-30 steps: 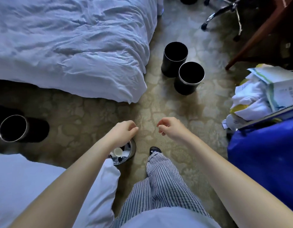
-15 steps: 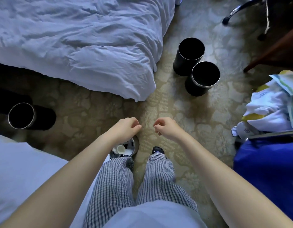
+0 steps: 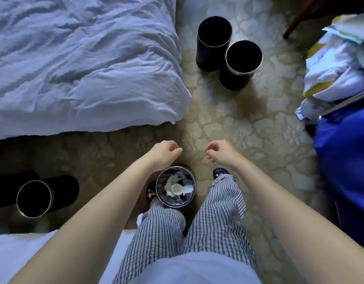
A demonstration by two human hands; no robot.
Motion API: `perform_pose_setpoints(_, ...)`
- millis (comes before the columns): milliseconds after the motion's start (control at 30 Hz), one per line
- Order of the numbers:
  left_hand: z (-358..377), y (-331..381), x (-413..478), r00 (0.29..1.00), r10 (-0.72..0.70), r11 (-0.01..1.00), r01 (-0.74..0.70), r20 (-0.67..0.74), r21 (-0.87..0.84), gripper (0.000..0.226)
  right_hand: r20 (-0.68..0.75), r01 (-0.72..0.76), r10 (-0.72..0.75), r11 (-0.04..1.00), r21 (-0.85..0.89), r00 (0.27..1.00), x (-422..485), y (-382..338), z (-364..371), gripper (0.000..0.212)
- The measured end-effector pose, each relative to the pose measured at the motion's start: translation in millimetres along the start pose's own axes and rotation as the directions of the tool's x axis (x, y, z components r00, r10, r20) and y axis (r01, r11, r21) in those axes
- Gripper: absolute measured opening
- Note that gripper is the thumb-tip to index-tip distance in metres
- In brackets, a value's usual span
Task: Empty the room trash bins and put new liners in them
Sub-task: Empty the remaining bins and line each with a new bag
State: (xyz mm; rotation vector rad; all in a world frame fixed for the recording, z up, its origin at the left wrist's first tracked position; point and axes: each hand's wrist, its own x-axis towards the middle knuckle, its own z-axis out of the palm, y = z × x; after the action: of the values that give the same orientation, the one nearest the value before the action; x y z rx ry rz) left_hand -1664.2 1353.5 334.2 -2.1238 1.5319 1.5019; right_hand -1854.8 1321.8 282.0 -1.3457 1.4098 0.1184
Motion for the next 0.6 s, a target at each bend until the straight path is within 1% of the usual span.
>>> perform_pose_setpoints(133,-13,-45,3,0.993,0.088,0.990,-0.096,0.077,0.107,0.037,-0.092,-0.065,0.072,0.995,0.074,0.993,0,-2,49,0.011)
perform_pose_setpoints(267,-9,-96,-2,0.983,0.122,0.964,-0.151,0.139,0.220,0.037,-0.155,-0.150,0.172,0.978,0.148,0.973,-8,9,98,0.011)
perform_pose_setpoints(367,7,-132,-4,0.975,0.122,0.958,-0.165,0.187,0.234,0.036,-0.145,-0.220,0.246,0.959,0.177,0.958,-20,24,142,0.013)
perform_pose_setpoints(467,31,-162,-4,0.970,0.106,0.963,-0.155,0.219,0.220,0.035,-0.094,-0.290,0.315,0.933,0.215,0.944,-29,45,188,0.024)
perform_pose_setpoints(600,74,-195,-2,0.961,0.097,0.963,-0.156,0.260,0.218,0.032,-0.059,-0.341,0.365,0.906,0.251,0.929,-38,77,238,0.023)
